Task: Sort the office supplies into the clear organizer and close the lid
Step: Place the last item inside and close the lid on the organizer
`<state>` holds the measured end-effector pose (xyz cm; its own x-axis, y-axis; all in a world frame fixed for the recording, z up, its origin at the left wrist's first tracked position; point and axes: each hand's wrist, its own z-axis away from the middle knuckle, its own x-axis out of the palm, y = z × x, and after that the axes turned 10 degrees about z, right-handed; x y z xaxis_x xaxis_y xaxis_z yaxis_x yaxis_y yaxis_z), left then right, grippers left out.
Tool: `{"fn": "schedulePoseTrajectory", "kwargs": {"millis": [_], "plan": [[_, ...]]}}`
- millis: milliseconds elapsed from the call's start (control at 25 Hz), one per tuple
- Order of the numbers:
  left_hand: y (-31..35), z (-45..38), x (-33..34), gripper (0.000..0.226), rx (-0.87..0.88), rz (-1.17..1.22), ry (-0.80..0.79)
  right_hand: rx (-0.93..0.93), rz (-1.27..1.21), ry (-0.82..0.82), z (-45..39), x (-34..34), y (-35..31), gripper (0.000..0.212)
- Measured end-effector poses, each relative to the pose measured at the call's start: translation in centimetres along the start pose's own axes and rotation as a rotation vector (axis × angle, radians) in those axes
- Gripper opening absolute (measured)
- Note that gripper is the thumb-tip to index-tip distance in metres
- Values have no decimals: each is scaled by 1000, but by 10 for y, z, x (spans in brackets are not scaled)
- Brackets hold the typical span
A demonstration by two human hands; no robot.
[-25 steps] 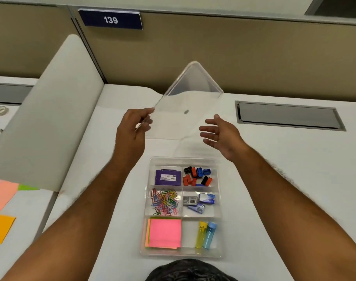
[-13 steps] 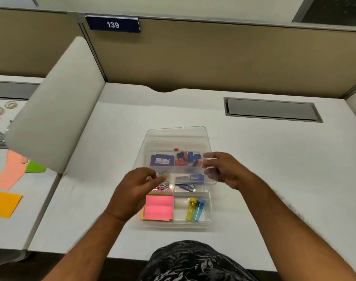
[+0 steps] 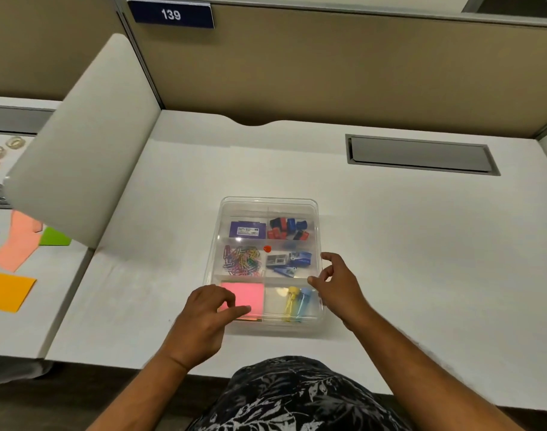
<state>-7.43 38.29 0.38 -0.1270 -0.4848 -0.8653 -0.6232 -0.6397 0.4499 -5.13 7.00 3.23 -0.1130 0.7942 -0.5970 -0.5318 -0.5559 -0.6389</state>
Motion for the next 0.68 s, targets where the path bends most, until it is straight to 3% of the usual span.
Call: {"fn": "schedulePoseTrajectory", "kwargs": {"millis": [200, 320, 520, 680], "plan": [[2, 4, 3, 37, -22, 82, -114, -48, 147, 56, 4, 4, 18, 53], [1, -1, 4, 29, -121, 96, -63, -44, 198, 50, 8, 10, 26, 53], [1, -49, 11, 63, -614, 152, 121, -75, 90, 38, 10, 17, 16, 61], [0, -65, 22, 73, -810, 361, 165, -157, 215, 66, 9, 31, 12, 70]]}}
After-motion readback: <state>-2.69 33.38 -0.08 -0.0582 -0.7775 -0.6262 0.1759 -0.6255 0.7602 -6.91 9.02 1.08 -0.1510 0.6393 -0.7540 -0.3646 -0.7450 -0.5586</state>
